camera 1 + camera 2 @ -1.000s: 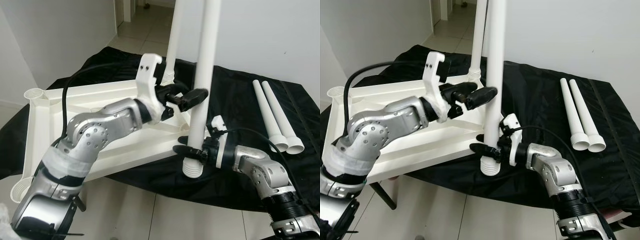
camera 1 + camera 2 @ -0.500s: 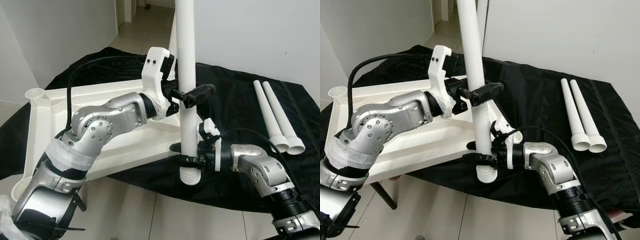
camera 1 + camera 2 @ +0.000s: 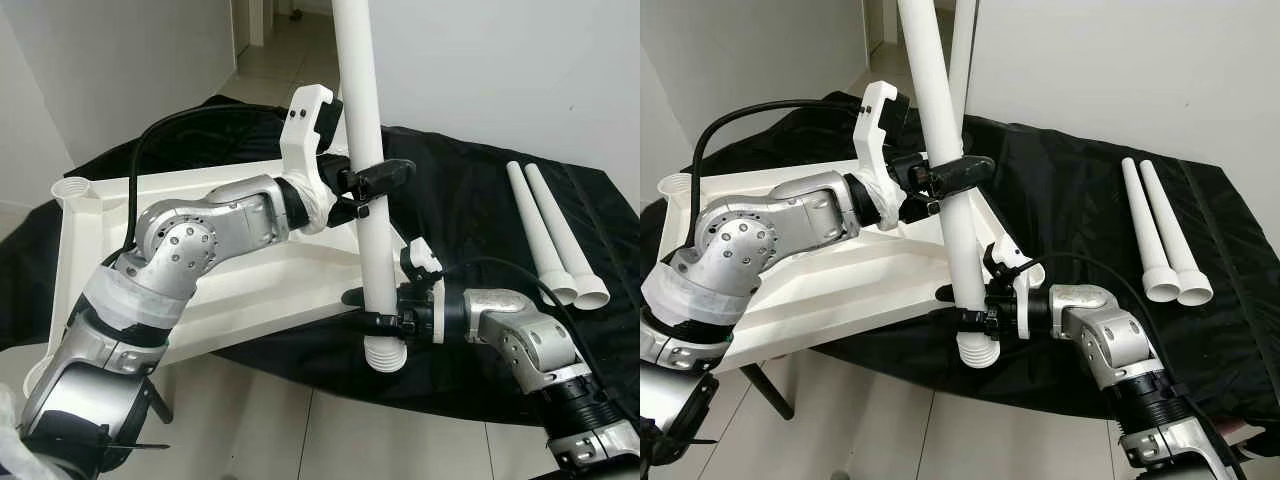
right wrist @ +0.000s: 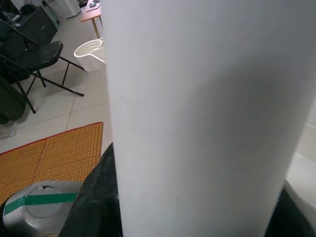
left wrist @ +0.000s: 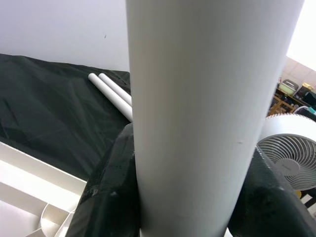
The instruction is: Building children table
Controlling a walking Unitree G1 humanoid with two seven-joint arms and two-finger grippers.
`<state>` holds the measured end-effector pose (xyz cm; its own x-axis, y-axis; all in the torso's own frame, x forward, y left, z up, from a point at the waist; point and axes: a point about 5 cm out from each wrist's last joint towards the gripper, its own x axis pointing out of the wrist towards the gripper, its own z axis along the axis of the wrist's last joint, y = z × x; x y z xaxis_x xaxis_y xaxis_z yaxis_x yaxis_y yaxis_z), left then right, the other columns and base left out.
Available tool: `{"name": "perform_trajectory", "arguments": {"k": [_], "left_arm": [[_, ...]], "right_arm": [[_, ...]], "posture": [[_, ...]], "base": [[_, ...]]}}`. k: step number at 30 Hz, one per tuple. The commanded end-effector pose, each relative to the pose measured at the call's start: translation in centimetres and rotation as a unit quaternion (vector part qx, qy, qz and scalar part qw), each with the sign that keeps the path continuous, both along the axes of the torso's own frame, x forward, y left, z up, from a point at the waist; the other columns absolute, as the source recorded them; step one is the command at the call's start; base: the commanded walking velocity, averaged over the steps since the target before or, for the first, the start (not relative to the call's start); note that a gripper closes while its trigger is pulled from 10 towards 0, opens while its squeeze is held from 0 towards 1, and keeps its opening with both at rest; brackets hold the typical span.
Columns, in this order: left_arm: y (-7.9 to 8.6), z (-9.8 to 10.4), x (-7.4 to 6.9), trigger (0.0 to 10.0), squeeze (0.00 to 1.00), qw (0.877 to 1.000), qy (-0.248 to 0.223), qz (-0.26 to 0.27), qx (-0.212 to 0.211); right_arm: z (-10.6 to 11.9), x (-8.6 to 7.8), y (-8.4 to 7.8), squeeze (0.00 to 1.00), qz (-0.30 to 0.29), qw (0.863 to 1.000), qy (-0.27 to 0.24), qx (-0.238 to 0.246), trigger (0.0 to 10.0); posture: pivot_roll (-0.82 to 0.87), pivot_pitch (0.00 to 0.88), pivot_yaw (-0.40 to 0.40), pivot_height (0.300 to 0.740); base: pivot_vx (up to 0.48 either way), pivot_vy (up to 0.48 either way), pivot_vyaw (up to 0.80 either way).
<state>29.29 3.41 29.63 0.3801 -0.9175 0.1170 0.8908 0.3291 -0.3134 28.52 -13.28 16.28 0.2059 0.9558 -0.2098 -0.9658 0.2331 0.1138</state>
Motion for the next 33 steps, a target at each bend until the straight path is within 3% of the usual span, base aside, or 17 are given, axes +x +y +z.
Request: {"name": "perform_trajectory", "arguments": {"k": [1,3,4,5,6,8,9,13,14,15,17,18,20,24,28,29,33], "left_arm": [[0.6,2.0,-4.1,0.0,0.00,0.907,-0.111,-0.392,-0.108],[0.6,2.1,-4.1,0.0,0.00,0.907,-0.113,-0.390,-0.108],[0.6,2.3,-3.9,0.0,0.00,0.911,-0.122,-0.380,-0.102],[0.6,2.3,-3.9,0.0,0.00,0.911,-0.122,-0.380,-0.102],[0.4,2.4,-3.7,6.0,0.00,0.919,-0.130,-0.364,-0.085],[0.4,2.4,-3.7,6.0,0.00,0.919,-0.130,-0.364,-0.085],[0.2,2.5,-3.4,10.0,0.00,0.928,-0.133,-0.340,-0.069],[-0.4,3.0,-2.0,10.0,0.00,0.956,-0.124,-0.267,-0.020],[-0.4,3.0,-2.0,10.0,0.00,0.956,-0.124,-0.267,-0.020],[-1.0,3.3,-0.7,10.0,0.00,0.972,-0.110,-0.209,0.014],[-1.0,3.3,-0.7,10.0,0.00,0.972,-0.110,-0.209,0.014],[-1.3,3.6,0.4,10.0,0.00,0.982,-0.101,-0.154,0.041],[-1.8,4.5,2.3,10.0,0.00,0.993,-0.080,-0.063,0.067],[-1.9,4.8,2.7,10.0,0.00,0.994,-0.073,-0.041,0.067],[-2.3,5.6,3.9,10.0,0.00,0.996,-0.053,0.034,0.064],[-2.4,6.0,4.4,10.0,0.00,0.994,-0.048,0.074,0.062],[-2.7,6.6,4.7,10.0,0.00,0.992,-0.043,0.110,0.046]], "right_arm": [[0.4,0.3,-0.5,0.00,-0.007,1.000,-0.009,-0.001,10.0],[0.4,0.3,-0.5,0.00,-0.010,1.000,-0.009,-0.002,10.0],[0.5,0.4,-0.6,0.60,-0.016,1.000,-0.006,0.004,10.0],[0.5,0.4,-0.6,0.60,-0.016,1.000,-0.006,0.004,10.0],[0.6,0.6,-0.7,1.00,-0.027,1.000,-0.006,0.009,10.0],[0.6,0.6,-0.7,1.00,-0.027,1.000,-0.006,0.009,10.0],[0.7,0.8,-0.8,1.00,-0.036,0.999,-0.006,0.017,10.0],[1.6,1.5,-0.8,1.00,-0.069,0.996,-0.034,0.034,10.0],[1.6,1.5,-0.8,1.00,-0.069,0.996,-0.034,0.034,10.0],[2.1,2.0,-0.8,0.59,-0.095,0.993,-0.050,0.043,10.0],[2.1,2.0,-0.8,0.59,-0.095,0.993,-0.050,0.043,10.0],[2.6,2.3,-0.8,0.00,-0.116,0.990,-0.066,0.050,10.0],[3.7,3.2,-0.5,0.00,-0.179,0.976,-0.108,0.061,10.0],[4.0,3.5,-0.3,0.00,-0.201,0.970,-0.119,0.064,10.0],[4.5,4.1,0.8,0.00,-0.253,0.954,-0.144,0.065,10.0],[4.7,4.3,1.6,0.00,-0.277,0.946,-0.153,0.068,10.0],[4.7,4.6,2.8,0.00,-0.310,0.934,-0.159,0.075,10.0]], "posture": [[0.00,0.002,-0.047,0.740],[0.00,0.002,-0.050,0.740],[0.00,0.002,-0.049,0.740],[0.00,0.002,-0.049,0.740],[0.00,0.002,-0.049,0.740],[0.00,0.002,-0.049,0.740],[0.01,0.001,-0.049,0.740],[0.01,0.000,-0.050,0.740],[0.01,0.000,-0.050,0.740],[0.01,0.000,-0.051,0.740],[0.01,0.000,-0.051,0.740],[0.01,0.000,-0.053,0.740],[0.01,0.000,-0.055,0.740],[0.01,0.000,-0.056,0.740],[0.01,0.009,-0.053,0.740],[0.01,0.012,-0.052,0.740],[0.01,0.020,-0.052,0.740]], "base": [[0.000,0.000,0.00],[0.000,0.000,0.00],[0.000,0.000,0.00],[0.000,0.000,0.00],[0.000,0.000,0.00],[0.000,0.000,0.00],[0.000,0.000,0.00],[0.000,0.000,0.00],[0.000,0.000,0.00],[0.000,0.000,0.00],[0.000,0.000,0.00],[0.000,0.000,0.00],[0.000,0.000,0.00],[0.000,0.000,0.00],[0.000,0.000,0.00],[0.000,0.000,0.00],[0.000,0.000,0.00]]}}
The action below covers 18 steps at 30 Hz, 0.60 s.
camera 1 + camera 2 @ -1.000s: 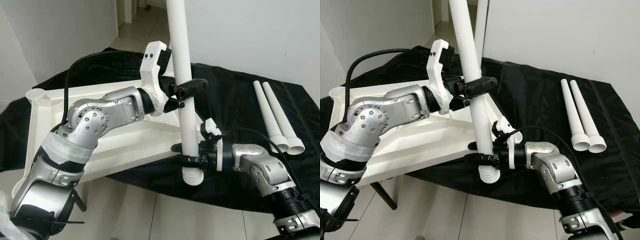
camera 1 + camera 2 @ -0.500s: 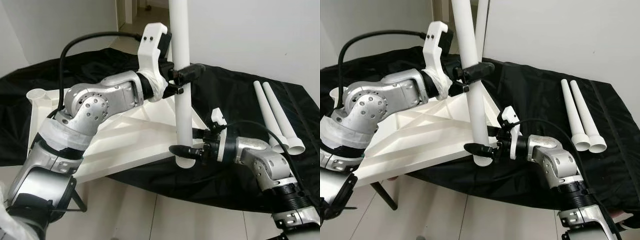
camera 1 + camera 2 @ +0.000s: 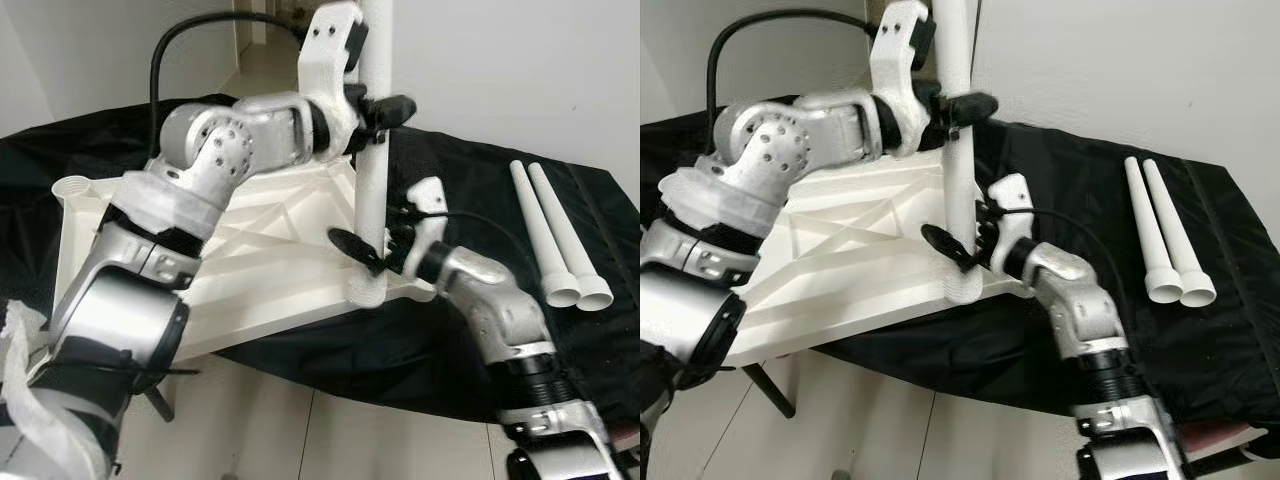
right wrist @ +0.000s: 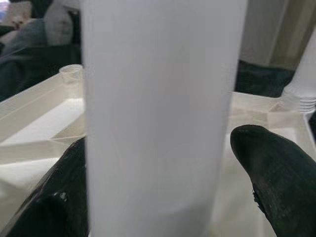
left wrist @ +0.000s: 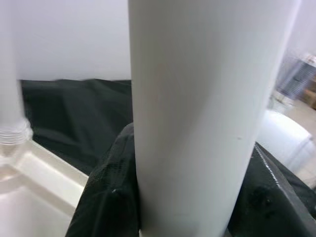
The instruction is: Building children table
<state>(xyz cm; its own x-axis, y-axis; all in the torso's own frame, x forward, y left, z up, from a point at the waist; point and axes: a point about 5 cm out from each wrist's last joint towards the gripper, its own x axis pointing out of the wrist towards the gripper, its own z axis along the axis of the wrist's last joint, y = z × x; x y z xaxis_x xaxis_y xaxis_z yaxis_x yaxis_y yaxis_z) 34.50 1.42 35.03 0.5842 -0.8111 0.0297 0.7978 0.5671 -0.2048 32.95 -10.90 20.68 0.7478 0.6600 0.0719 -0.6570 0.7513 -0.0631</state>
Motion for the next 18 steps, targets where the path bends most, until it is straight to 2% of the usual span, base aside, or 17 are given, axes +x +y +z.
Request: {"name": "perform_trajectory", "arguments": {"k": [1,2,5,9,18], "left_arm": [[-0.7,1.2,-0.5,10.0,0.00,1.000,-0.016,-0.011,-0.017],[-0.7,1.2,-0.5,10.0,0.00,1.000,-0.016,-0.011,-0.017],[-1.3,2.7,-0.8,10.0,0.00,0.998,-0.032,0.019,-0.043],[-1.8,3.2,-0.9,10.0,0.00,0.998,-0.043,0.033,-0.040],[-2.1,3.2,-0.7,10.0,0.00,0.998,-0.040,0.033,-0.041]], "right_arm": [[0.3,0.1,0.5,0.00,-0.009,1.000,-0.010,-0.003,10.0],[0.3,0.1,0.5,0.00,-0.009,1.000,-0.010,-0.003,10.0],[0.4,0.8,2.3,0.00,-0.059,0.998,-0.011,0.010,10.0],[0.8,1.3,3.5,0.00,-0.094,0.995,-0.015,0.014,10.0],[1.2,1.4,4.8,0.00,-0.117,0.993,-0.020,0.018,10.0]], "posture": [[0.01,0.020,-0.052,0.740],[0.01,0.020,-0.052,0.740],[0.01,0.027,-0.054,0.740],[0.02,0.028,-0.057,0.740],[0.02,0.020,-0.057,0.740]], "base": [[0.000,0.000,0.00],[0.000,0.000,0.00],[0.000,0.000,0.00],[0.000,0.000,0.00],[0.000,0.000,0.00]]}}
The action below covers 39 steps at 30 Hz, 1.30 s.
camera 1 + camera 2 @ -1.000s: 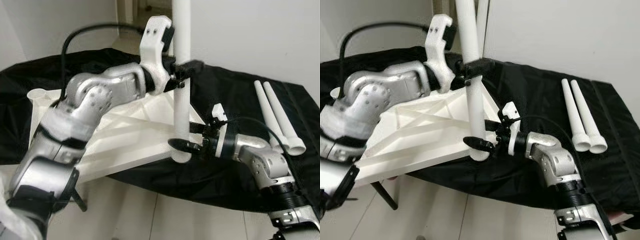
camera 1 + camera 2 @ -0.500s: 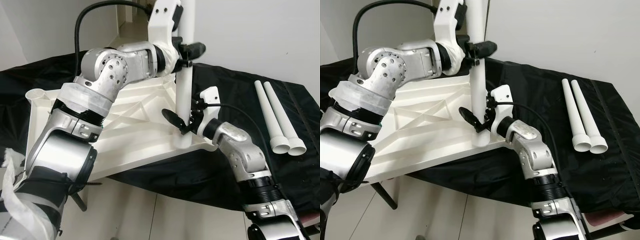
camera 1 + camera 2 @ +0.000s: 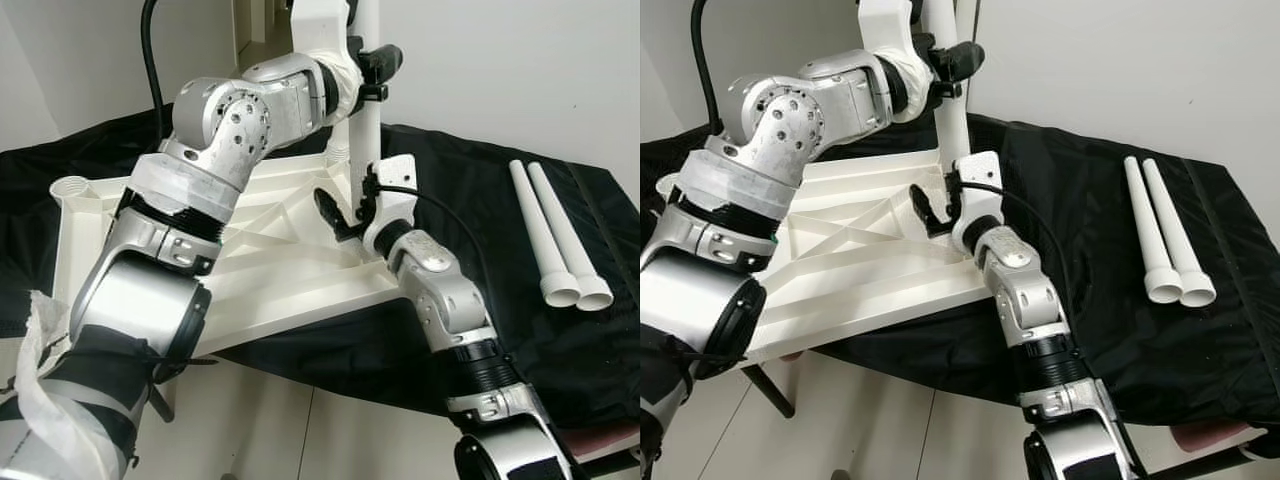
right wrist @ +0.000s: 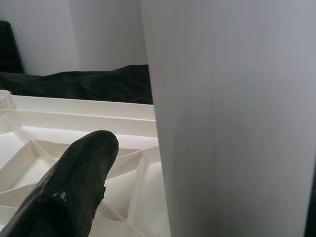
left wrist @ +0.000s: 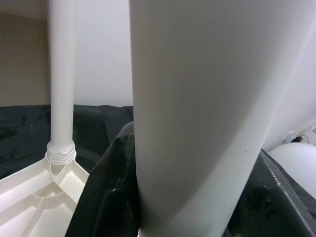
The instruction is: Building children table
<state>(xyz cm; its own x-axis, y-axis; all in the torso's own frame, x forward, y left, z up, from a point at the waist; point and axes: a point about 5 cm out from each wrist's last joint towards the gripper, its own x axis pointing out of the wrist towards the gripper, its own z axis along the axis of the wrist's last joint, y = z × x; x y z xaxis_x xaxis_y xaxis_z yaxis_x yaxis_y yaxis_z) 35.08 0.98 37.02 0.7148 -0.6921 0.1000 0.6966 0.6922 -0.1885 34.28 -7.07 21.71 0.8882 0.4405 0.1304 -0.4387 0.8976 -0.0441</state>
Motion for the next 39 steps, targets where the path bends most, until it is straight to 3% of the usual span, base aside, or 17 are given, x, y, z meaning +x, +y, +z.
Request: {"name": "perform_trajectory", "arguments": {"k": [1,2,3,5,6,7,8,20,21,22,23,26,27,35,36,39], "left_arm": [[-1.7,1.3,-1.2,10.0,0.00,0.998,-0.015,-0.060,-0.017],[-1.7,1.3,-1.2,10.0,0.00,0.998,-0.015,-0.060,-0.017],[-1.8,1.4,-1.2,10.0,0.00,0.998,-0.017,-0.061,-0.017],[-1.8,1.4,-1.2,10.0,0.00,0.998,-0.017,-0.061,-0.017],[-1.8,1.5,-1.2,10.0,0.00,0.998,-0.018,-0.061,-0.018],[-1.8,1.5,-1.2,10.0,0.00,0.998,-0.018,-0.061,-0.018],[-1.9,1.6,-1.2,10.0,0.00,0.998,-0.020,-0.061,-0.018],[-2.1,1.7,-1.2,10.0,0.00,0.997,-0.041,-0.058,-0.006],[-2.4,1.8,-1.6,10.0,0.00,0.996,-0.059,-0.064,0.004],[-2.4,1.8,-1.6,10.0,0.00,0.996,-0.059,-0.064,0.004],[-2.5,1.9,-1.9,10.0,0.00,0.995,-0.073,-0.071,0.004],[-2.6,2.0,-2.0,10.0,0.00,0.994,-0.078,-0.073,0.002],[-2.7,1.9,-2.1,10.0,1.00,0.994,-0.074,-0.081,-0.011],[-3.0,1.9,-2.6,10.0,1.00,0.991,-0.075,-0.112,-0.025],[-3.0,1.9,-2.7,10.0,0.00,0.990,-0.082,-0.112,-0.029],[-2.8,2.0,-2.8,10.0,0.00,0.990,-0.088,-0.106,-0.030]], "right_arm": [[0.1,0.0,1.1,0.00,0.009,1.000,0.002,-0.010,7.8],[0.1,0.0,1.1,0.00,0.009,1.000,0.002,-0.010,7.8],[0.0,0.0,1.0,0.00,0.003,1.000,0.005,-0.014,3.8],[0.0,0.0,1.0,0.00,0.003,1.000,0.005,-0.014,3.8],[-0.1,0.1,0.8,0.00,-0.005,1.000,0.008,-0.015,1.3],[-0.1,0.1,0.8,0.00,-0.005,1.000,0.008,-0.015,1.3],[0.0,0.2,0.7,0.00,-0.011,1.000,0.008,-0.016,0.0],[-0.1,0.5,1.0,0.00,-0.010,0.999,0.010,-0.031,0.0],[-0.2,0.6,1.1,0.00,-0.010,0.999,0.014,-0.037,4.7],[-0.2,0.6,1.1,0.00,-0.010,0.999,0.014,-0.037,4.7],[-0.2,0.7,1.1,0.00,-0.012,0.999,0.018,-0.037,10.0],[-0.2,0.7,1.1,0.00,-0.013,0.999,0.020,-0.035,10.0],[-0.1,0.8,1.1,0.00,-0.016,0.999,0.021,-0.033,10.0],[0.0,1.2,0.6,0.00,-0.038,0.999,0.031,-0.011,10.0],[0.1,1.4,0.2,0.00,-0.050,0.998,0.034,0.000,10.0],[0.2,1.6,-0.2,0.00,-0.059,0.997,0.038,0.012,10.0]], "posture": [[0.02,0.017,-0.058,0.740],[0.02,0.017,-0.058,0.740],[0.02,0.017,-0.058,0.740],[0.02,0.017,-0.058,0.740],[0.02,0.014,-0.058,0.740],[0.02,0.014,-0.058,0.740],[0.02,0.015,-0.056,0.740],[0.04,0.021,-0.055,0.740],[0.04,0.022,-0.059,0.740],[0.04,0.022,-0.059,0.740],[0.04,0.021,-0.060,0.740],[0.04,0.021,-0.060,0.740],[0.04,0.021,-0.061,0.740],[0.04,0.023,-0.053,0.740],[0.04,0.023,-0.050,0.740],[0.04,0.023,-0.050,0.740]], "base": [[0.000,0.000,0.00],[0.000,0.000,0.00],[0.000,0.000,0.00],[0.000,0.000,0.00],[0.000,0.000,0.00],[0.000,0.000,0.00],[0.000,0.000,0.00],[0.000,0.000,0.00],[0.000,0.000,0.00],[0.000,0.000,0.00],[0.000,0.000,0.00],[0.000,0.000,0.00],[0.000,0.000,0.00],[0.000,0.000,0.00],[0.000,0.000,0.00],[0.000,0.000,0.00]]}}
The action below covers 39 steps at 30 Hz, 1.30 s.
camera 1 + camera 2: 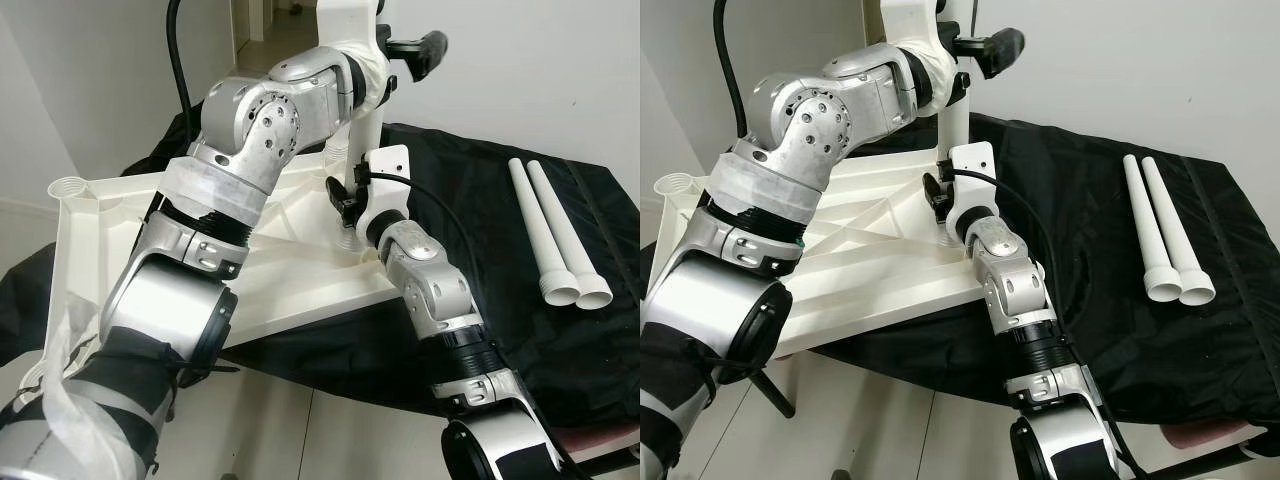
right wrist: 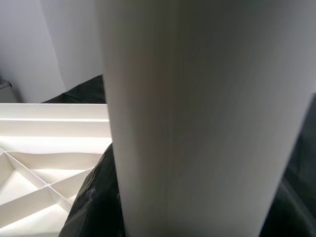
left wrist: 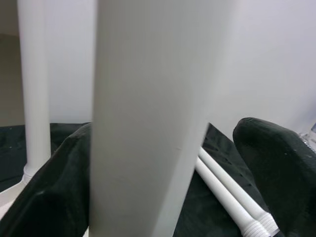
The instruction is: Building children table
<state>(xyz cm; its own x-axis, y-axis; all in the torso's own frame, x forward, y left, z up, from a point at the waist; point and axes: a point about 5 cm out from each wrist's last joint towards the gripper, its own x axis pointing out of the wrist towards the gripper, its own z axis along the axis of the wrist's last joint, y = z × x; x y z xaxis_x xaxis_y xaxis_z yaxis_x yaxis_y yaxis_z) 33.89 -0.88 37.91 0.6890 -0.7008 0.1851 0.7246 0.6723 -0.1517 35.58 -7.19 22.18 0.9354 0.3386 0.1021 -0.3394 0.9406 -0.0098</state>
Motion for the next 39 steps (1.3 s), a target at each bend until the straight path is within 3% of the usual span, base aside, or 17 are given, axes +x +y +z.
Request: {"name": "perform_trajectory", "arguments": {"k": [1,9,17,24,26,29,37,38,39], "left_arm": [[-1.0,1.1,-1.6,10.0,0.00,0.994,-0.047,-0.096,-0.009],[-0.2,1.2,-2.1,10.0,0.00,0.993,-0.063,-0.091,-0.050],[1.0,0.5,-1.5,10.0,0.00,0.995,-0.071,-0.054,-0.037],[3.4,-1.6,-0.9,10.0,0.00,0.998,-0.056,-0.008,-0.042],[3.4,-1.6,-0.9,10.0,0.00,0.998,-0.056,-0.008,-0.042],[4.6,-3.5,-0.5,10.0,0.00,0.999,-0.040,0.017,-0.029],[5.3,-5.5,-0.3,10.0,0.00,0.999,-0.022,0.038,-0.013],[5.7,-7.2,-0.3,10.0,0.00,0.998,-0.004,0.055,0.005],[5.7,-7.2,-0.3,10.0,0.00,0.998,-0.004,0.055,0.005]], "right_arm": [[-0.3,0.3,-0.1,0.00,-0.005,1.000,0.018,0.003,10.0],[-0.3,0.5,-1.0,0.00,-0.025,0.999,0.027,0.023,10.0],[-0.5,0.7,-1.6,0.00,-0.038,0.998,0.035,0.041,10.0],[-0.8,1.3,-3.7,0.00,-0.098,0.991,0.047,0.077,10.0],[-0.8,1.3,-3.7,0.00,-0.098,0.991,0.047,0.077,10.0],[-0.7,1.4,-4.8,0.00,-0.122,0.988,0.039,0.080,10.0],[-0.5,1.3,-6.0,0.00,-0.149,0.985,0.022,0.089,10.0],[-0.7,1.1,-7.0,0.00,-0.171,0.980,0.018,0.096,10.0],[-0.7,1.1,-7.0,0.00,-0.171,0.980,0.018,0.096,10.0]], "posture": [[0.04,0.023,-0.050,0.740],[0.05,0.018,-0.054,0.740],[0.06,0.022,-0.059,0.740],[0.07,0.030,-0.072,0.740],[0.07,0.030,-0.072,0.740],[0.07,0.032,-0.074,0.740],[0.07,0.033,-0.078,0.740],[0.09,0.024,-0.082,0.740],[0.09,0.024,-0.082,0.740]], "base": [[0.000,0.000,0.00],[0.000,0.000,0.00],[0.000,0.000,0.00],[0.000,0.000,0.00],[0.000,0.000,0.00],[0.000,0.000,0.00],[0.000,0.000,0.00],[0.000,0.000,0.00],[0.000,0.000,0.00]]}}
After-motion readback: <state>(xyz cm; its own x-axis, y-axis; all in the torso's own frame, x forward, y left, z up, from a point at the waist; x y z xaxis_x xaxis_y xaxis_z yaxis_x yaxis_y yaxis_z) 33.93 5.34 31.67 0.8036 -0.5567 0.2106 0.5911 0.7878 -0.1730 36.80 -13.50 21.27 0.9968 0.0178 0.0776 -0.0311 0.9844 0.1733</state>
